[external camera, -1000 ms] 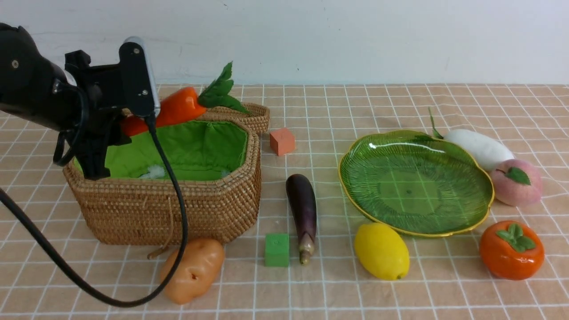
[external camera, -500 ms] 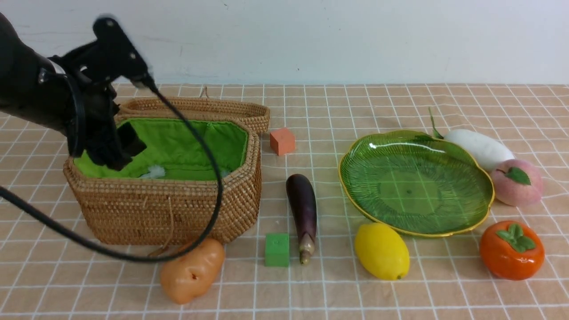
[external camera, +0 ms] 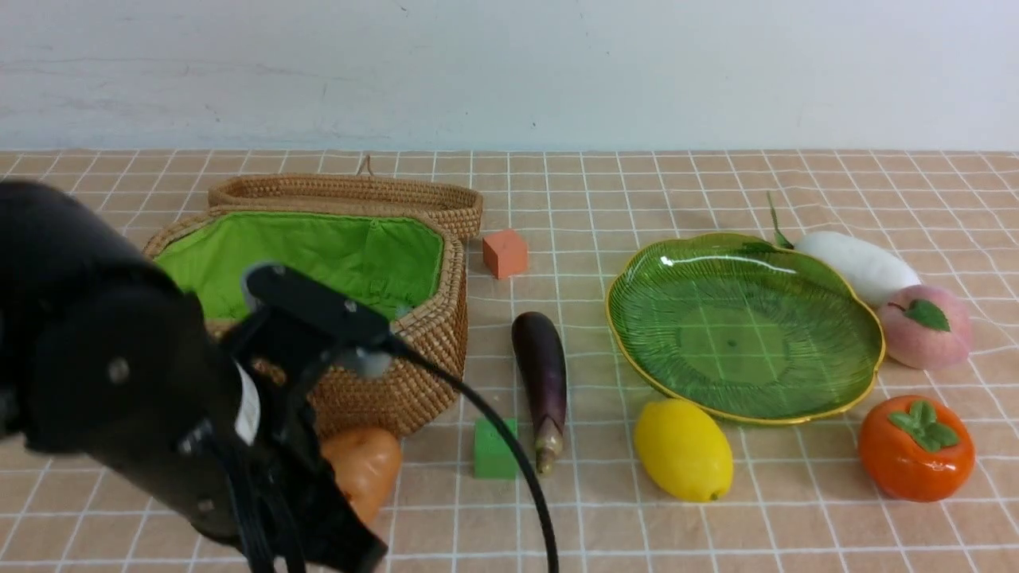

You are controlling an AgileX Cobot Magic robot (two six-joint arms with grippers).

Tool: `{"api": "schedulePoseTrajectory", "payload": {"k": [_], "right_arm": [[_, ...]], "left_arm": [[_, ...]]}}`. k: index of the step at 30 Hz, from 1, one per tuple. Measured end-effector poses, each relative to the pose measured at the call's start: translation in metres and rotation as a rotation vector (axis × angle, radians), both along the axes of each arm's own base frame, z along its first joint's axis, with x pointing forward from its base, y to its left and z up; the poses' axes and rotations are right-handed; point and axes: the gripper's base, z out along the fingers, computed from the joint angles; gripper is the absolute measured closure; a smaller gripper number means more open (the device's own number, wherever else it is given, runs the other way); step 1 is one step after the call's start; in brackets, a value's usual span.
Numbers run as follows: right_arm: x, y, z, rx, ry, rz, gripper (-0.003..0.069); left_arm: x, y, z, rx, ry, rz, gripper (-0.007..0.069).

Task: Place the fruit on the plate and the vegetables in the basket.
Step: Grab a potato with your left arm and place it in the basket on the left

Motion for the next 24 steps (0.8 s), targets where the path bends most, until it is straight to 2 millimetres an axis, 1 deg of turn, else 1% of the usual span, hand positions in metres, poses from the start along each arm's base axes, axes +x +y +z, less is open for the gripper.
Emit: {"api": "schedulePoseTrajectory", "payload": {"k": [1, 2, 3, 4, 5, 6, 8, 9, 11, 12, 14, 16, 17, 18, 19, 20, 24], "right_arm": [[0.0, 0.0, 0.0, 0.001, 0.001, 0.0, 0.0444], [0.0, 0.0, 0.0, 0.004, 0.0, 0.002, 0.0444], [0.0, 0.0, 0.0, 0.004, 0.001, 0.002, 0.0444], [0.0, 0.001, 0.0, 0.007, 0.0, 0.004, 0.0444], [-0.001, 0.001, 0.001, 0.013, 0.002, 0.01, 0.0442], [-0.001, 0.001, 0.001, 0.017, 0.003, 0.013, 0.0442], [-0.001, 0.002, 0.001, 0.021, 0.004, 0.017, 0.0442], [-0.001, 0.002, 0.001, 0.022, 0.005, 0.018, 0.0442], [-0.001, 0.002, 0.001, 0.022, 0.005, 0.018, 0.0442], [-0.001, 0.002, 0.001, 0.022, 0.005, 0.019, 0.0442], [-0.002, 0.002, 0.001, 0.021, 0.009, 0.021, 0.0442], [-0.002, 0.002, 0.0, 0.016, 0.016, 0.024, 0.0442], [-0.002, 0.002, 0.0, 0.016, 0.017, 0.025, 0.0442], [-0.003, 0.002, -0.001, 0.01, 0.026, 0.028, 0.0442], [-0.003, 0.002, -0.001, 0.009, 0.027, 0.029, 0.0442], [-0.003, 0.002, -0.002, 0.004, 0.035, 0.032, 0.0442], [-0.004, 0.002, -0.003, 0.0, 0.041, 0.035, 0.0442]], "left_arm": [[-0.005, -0.007, -0.008, 0.009, -0.045, -0.024, 0.0543], [-0.005, -0.01, -0.01, 0.009, -0.081, -0.04, 0.0503], [-0.005, -0.011, -0.01, 0.006, -0.087, -0.037, 0.0481], [-0.002, -0.013, -0.01, 0.002, -0.122, -0.038, 0.0435], [0.004, -0.015, -0.011, 0.002, -0.179, -0.046, 0.0321], [0.009, -0.017, -0.013, 0.012, -0.216, -0.049, 0.026], [0.016, -0.02, -0.018, 0.029, -0.249, -0.044, 0.0174], [0.022, -0.022, -0.022, 0.041, -0.277, -0.04, 0.0115], [0.026, -0.024, -0.027, 0.05, -0.291, -0.036, 0.0084], [0.032, -0.028, -0.034, 0.062, -0.303, -0.03, 0.0059], [0.04, -0.033, -0.049, 0.086, -0.301, -0.023, 0.005], [0.046, -0.036, -0.062, 0.119, -0.298, -0.024, 0.006], [0.047, -0.037, -0.064, 0.123, -0.294, -0.02, 0.0062], [0.05, -0.039, -0.074, 0.146, -0.289, -0.024, 0.0076], [0.051, -0.039, -0.075, 0.152, -0.291, -0.027, 0.0081], [0.054, -0.04, -0.084, 0.174, -0.284, -0.026, 0.0095], [0.059, -0.041, -0.098, 0.23, -0.278, -0.033, 0.0119]]}}
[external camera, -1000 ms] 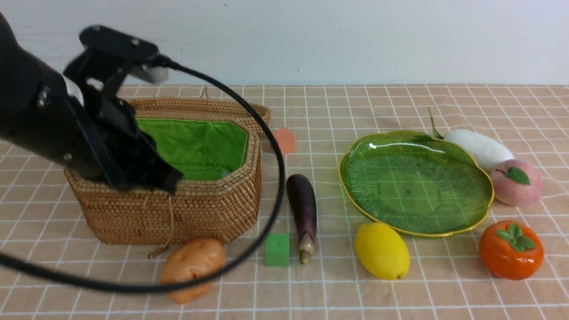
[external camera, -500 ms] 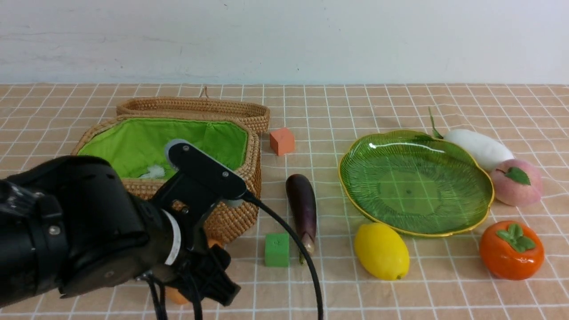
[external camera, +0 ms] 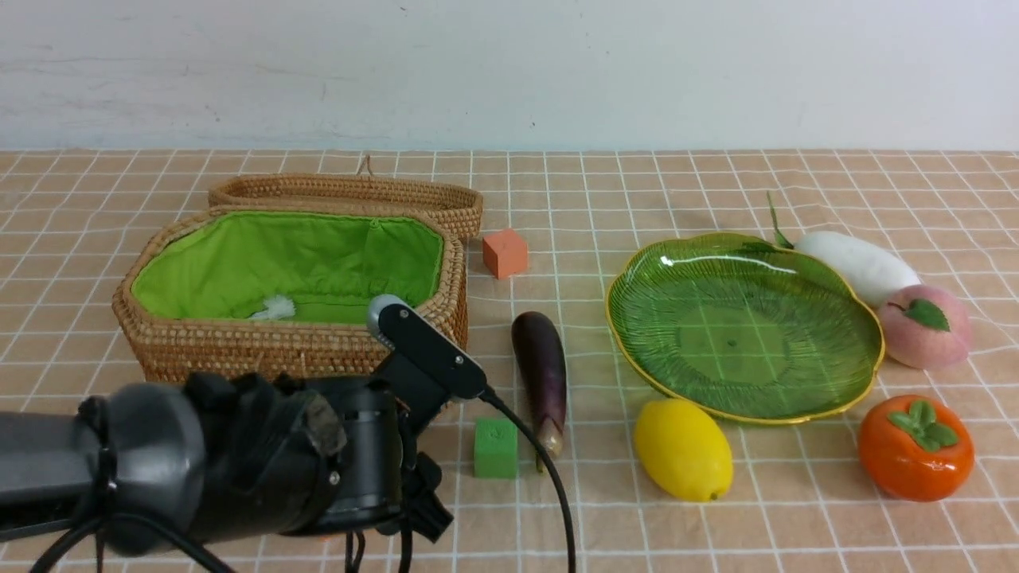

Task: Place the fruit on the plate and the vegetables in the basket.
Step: Grab a potato with your left arm and place it in the basket on the left

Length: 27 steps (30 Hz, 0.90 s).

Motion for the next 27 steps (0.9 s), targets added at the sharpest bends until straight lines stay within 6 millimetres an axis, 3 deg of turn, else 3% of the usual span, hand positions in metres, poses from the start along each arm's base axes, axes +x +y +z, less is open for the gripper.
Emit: {"api": "schedulePoseTrajectory", "payload": {"k": [16, 21, 27], "right_arm": [[0.0, 0.0, 0.0, 0.0, 0.0, 0.0, 0.0442], [0.0, 0.0, 0.0, 0.0, 0.0, 0.0, 0.0442], [0.0, 0.0, 0.0, 0.0, 0.0, 0.0, 0.0441]], "left_arm": [[0.004, -0.0006, -0.0086, 0.037, 0.013, 0.028, 0.0098], [0.0041, -0.0001, -0.0084, 0.04, 0.013, 0.034, 0.0157], [0.0042, -0.0001, -0.0082, 0.041, 0.012, 0.036, 0.0157]]}}
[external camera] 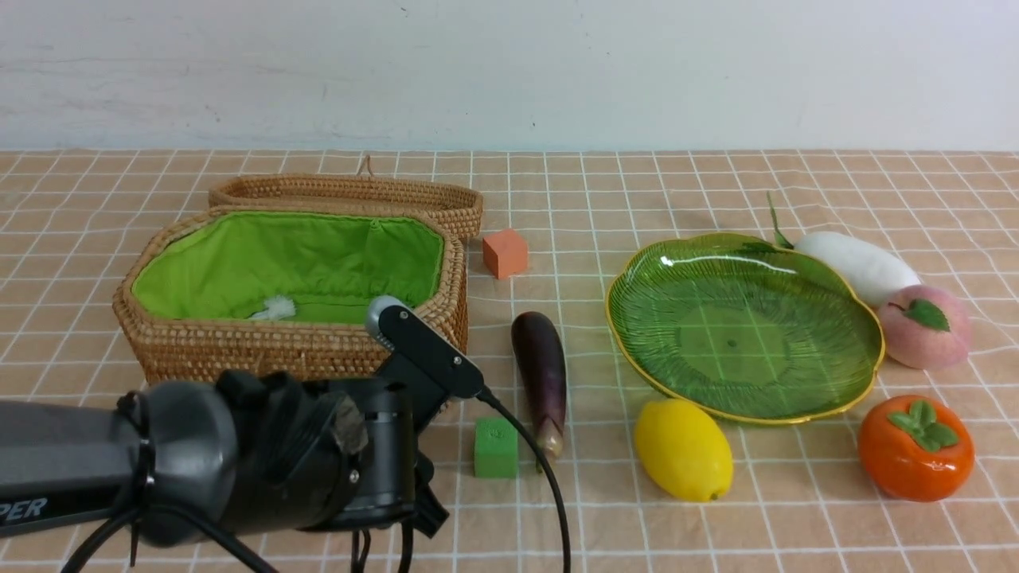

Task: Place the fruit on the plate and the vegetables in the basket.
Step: Grab a potato with your left arm and place it in the basket on the left

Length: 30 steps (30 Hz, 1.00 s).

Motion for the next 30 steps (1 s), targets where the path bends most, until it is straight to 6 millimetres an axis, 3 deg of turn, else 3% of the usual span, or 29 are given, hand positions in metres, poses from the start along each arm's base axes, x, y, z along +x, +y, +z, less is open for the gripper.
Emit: {"api": "schedulePoseTrajectory", "payload": {"k": [6, 12, 19, 22, 26, 30], "right_arm": [[0.0, 0.0, 0.0, 0.0, 0.0, 0.0, 0.0442], [0.0, 0.0, 0.0, 0.002, 0.001, 0.002, 0.0442], [0.002, 0.0, 0.003, 0.02, -0.027, -0.01, 0.0442], [0.005, 0.0, 0.008, 0.054, -0.08, -0.034, 0.0442], [0.011, -0.002, 0.021, 0.134, -0.201, -0.087, 0.0442], [0.014, -0.004, 0.03, 0.19, -0.288, -0.126, 0.0442]], "left_arm": [[-0.002, 0.0, 0.003, -0.022, 0.01, 0.022, 0.0157], [-0.021, 0.003, 0.026, -0.163, 0.093, 0.069, 0.0157], [-0.05, 0.023, 0.09, -0.207, 0.045, -0.091, 0.0157], [-0.059, 0.035, 0.131, -0.172, -0.084, -0.233, 0.0157], [-0.046, 0.047, 0.181, -0.091, -0.339, -0.33, 0.0157], [-0.021, 0.055, 0.192, -0.006, -0.425, -0.327, 0.0157]]}}
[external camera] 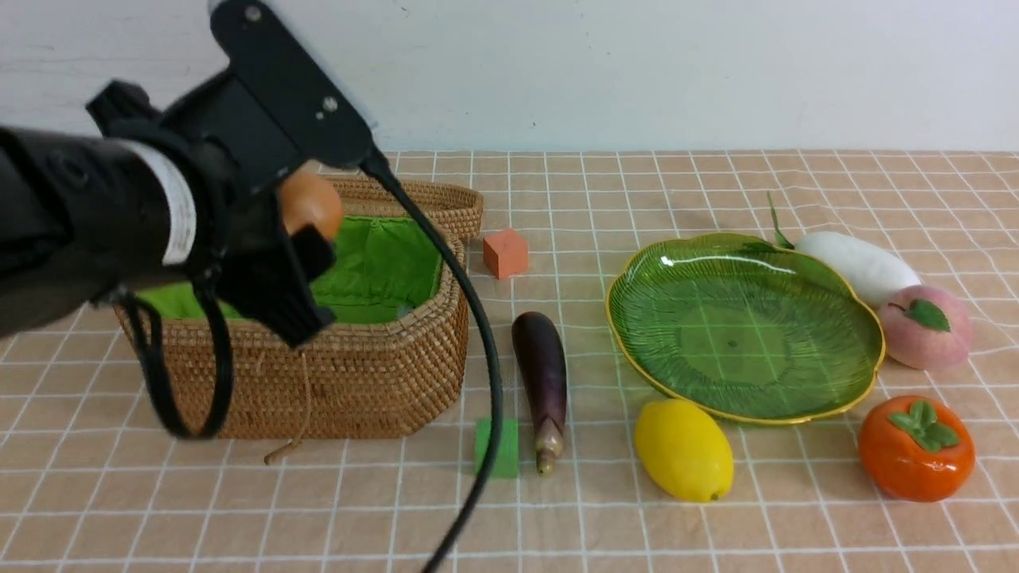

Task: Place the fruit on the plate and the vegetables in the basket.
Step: Grab a potato with your left arm and place it in the basket on the left

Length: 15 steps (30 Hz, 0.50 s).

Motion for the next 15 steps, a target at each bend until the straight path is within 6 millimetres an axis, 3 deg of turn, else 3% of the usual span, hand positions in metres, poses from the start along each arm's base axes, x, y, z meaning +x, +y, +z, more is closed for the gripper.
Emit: {"api": "schedulePoseTrajectory", "payload": {"k": [4, 7, 12, 15], "right_arm": [[0.001, 0.0, 0.004, 0.026, -0.029, -0.009, 0.0441], [0.0, 0.001, 0.002, 0.024, -0.008, 0.009, 0.0438], [-0.002, 0.002, -0.002, 0.002, 0.029, 0.028, 0.0435], [-0.002, 0.002, -0.003, -0.005, 0.04, 0.033, 0.0435]], "left_arm": [[0.042, 0.004, -0.019, 0.084, 0.009, 0.025, 0.016], [0.073, 0.002, -0.046, 0.169, 0.07, 0.054, 0.016], [0.086, 0.002, -0.059, 0.189, 0.091, 0.085, 0.0157], [0.085, 0.002, -0.057, 0.15, 0.088, 0.113, 0.0095]]}}
